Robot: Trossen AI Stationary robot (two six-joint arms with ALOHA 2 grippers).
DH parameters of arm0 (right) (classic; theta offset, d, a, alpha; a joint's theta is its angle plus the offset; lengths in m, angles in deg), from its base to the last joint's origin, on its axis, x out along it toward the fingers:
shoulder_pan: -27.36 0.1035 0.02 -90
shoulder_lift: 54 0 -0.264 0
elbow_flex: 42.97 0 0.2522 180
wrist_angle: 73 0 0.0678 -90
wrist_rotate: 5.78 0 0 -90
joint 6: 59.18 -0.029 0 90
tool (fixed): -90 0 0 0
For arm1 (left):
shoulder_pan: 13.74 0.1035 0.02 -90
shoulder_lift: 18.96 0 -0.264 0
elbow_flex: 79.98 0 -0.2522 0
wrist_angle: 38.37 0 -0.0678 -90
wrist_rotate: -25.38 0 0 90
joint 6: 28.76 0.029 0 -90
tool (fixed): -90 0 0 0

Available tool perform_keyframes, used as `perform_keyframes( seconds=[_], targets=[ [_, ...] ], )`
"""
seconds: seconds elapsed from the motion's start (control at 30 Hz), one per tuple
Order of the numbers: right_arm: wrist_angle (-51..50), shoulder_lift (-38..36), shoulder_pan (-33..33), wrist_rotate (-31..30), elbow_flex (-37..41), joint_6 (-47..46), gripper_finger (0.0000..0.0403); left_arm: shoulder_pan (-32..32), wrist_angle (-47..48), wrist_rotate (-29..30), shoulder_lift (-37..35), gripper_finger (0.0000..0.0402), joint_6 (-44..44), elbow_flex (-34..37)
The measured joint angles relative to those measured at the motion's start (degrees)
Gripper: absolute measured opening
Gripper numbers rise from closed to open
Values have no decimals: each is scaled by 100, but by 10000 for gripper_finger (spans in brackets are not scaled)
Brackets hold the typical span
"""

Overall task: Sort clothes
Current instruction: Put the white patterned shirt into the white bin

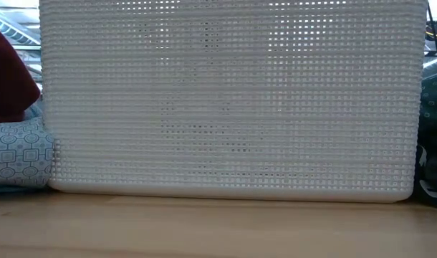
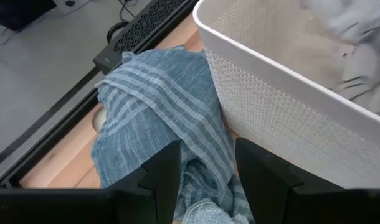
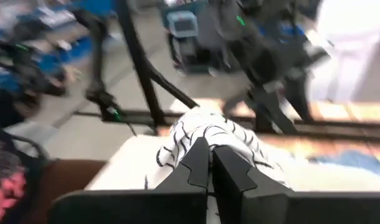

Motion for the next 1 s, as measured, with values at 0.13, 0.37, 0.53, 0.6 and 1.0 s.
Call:
perform_keyframes(
  seconds=[0.13,0.37,0.53,0.6,1.0],
  targets=[
    [-851,75,-12,-550,-1,169,0,0,0,0,0,162,0,0],
    [-1647,403,1,-854,-1,162,0,2,0,-2,0,162,1,0],
    [-2002,684,14,-960,-1,194,0,2,0,-2,0,162,6,0],
    [-2184,781,12,-959,-1,270,0,1,2,-2,0,162,9,0],
    [-2674,1227,14,-965,-1,922,56,0,0,-4,0,162,48,0]
  ],
)
